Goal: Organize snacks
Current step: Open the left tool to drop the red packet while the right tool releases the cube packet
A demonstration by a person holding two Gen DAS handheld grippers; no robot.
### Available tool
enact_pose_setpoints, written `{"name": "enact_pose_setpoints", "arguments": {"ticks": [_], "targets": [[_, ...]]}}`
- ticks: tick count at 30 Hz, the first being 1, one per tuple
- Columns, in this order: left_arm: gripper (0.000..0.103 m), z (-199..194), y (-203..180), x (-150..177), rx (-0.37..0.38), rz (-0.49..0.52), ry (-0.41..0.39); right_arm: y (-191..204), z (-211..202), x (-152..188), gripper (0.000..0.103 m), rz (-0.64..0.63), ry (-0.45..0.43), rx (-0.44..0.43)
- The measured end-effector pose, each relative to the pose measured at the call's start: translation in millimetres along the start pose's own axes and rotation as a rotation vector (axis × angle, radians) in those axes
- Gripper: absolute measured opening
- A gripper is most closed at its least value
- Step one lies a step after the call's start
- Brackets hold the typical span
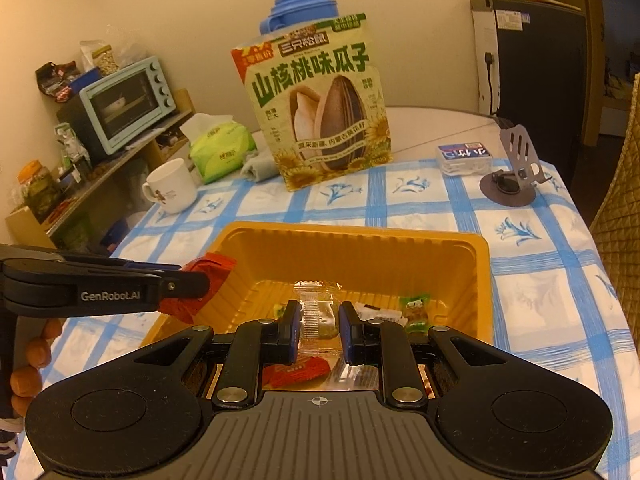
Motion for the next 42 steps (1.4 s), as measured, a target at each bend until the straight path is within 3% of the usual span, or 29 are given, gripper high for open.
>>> {"name": "enact_pose_setpoints", "arguments": {"ticks": [11,32,42], "targets": [[0.024,25.6,6.4,-3.5,0.0,-0.022,0.021,-8.2,18.7,-5.3,0.021,0.032,0.018,0.003],[0.024,20.4,7.6,-8.0,0.012,-0.001,0.008,-6.3,33.8,-12.6,0.021,0.061,0.034,-0.013],[0.038,13.0,7.0,-4.2,0.02,0.015,0.011,-6.5,37.4,-20.8,0.022,0.108,0.02,-0.016]]}}
Point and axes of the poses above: each gripper's, at about its wrist camera, not at the fingertips, and z roughly the way its jaws point, y to its left, x to its underside, the point moved 4 cm from there along z, roughly the way its jaws point, and after that the axes turned 12 degrees about x, right-handed, at the moved point
